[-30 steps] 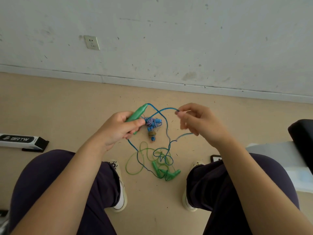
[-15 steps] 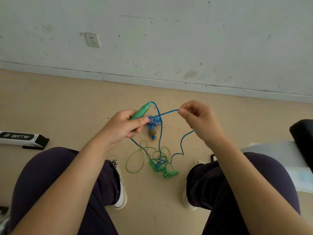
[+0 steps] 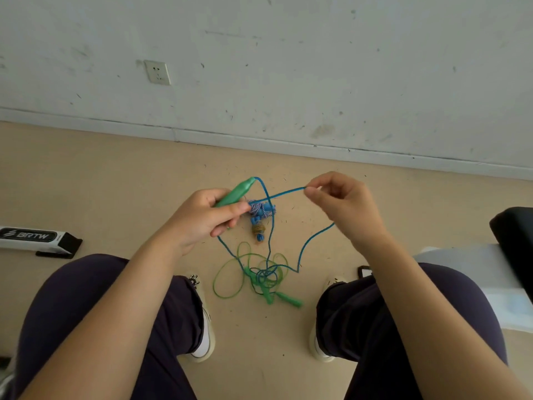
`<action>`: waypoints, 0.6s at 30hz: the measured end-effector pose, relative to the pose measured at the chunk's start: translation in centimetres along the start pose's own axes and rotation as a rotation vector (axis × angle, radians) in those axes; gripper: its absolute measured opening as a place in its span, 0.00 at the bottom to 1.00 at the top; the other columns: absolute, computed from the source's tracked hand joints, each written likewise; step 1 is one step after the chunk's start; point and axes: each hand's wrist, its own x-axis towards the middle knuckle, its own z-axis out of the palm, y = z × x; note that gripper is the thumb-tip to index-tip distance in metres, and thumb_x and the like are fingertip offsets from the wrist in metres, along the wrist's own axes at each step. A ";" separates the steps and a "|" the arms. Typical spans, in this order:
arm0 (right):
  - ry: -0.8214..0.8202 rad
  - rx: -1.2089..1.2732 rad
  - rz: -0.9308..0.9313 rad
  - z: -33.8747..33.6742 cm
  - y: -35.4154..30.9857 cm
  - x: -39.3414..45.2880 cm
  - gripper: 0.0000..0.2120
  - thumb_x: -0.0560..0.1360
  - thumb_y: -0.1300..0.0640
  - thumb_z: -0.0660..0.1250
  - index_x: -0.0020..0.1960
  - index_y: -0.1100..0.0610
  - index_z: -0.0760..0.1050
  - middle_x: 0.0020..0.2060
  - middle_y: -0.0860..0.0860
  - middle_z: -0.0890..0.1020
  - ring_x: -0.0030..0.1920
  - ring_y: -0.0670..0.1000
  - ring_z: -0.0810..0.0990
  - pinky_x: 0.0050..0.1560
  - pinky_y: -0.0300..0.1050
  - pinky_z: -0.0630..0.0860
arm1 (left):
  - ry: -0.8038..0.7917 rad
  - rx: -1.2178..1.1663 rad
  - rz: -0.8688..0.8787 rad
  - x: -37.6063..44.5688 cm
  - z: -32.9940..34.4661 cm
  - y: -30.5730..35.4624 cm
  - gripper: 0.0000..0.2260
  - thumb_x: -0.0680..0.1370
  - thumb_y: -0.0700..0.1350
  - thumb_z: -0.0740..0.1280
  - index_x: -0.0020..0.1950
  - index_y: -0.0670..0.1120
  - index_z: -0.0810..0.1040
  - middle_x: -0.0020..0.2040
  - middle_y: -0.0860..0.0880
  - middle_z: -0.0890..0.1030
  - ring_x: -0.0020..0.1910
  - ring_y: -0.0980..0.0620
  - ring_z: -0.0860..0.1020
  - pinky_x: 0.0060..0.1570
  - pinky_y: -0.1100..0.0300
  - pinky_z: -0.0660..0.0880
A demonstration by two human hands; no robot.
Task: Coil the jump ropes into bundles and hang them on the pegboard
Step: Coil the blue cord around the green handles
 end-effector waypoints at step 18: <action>-0.076 0.073 0.037 -0.3 0.0 -0.1 0.08 0.73 0.61 0.74 0.38 0.51 0.79 0.28 0.48 0.78 0.27 0.46 0.70 0.30 0.42 0.68 | 0.027 -0.039 0.026 -0.1 -0.7 0.4 0.06 0.71 0.51 0.73 0.40 0.50 0.83 0.29 0.52 0.74 0.23 0.57 0.64 0.23 0.68 0.61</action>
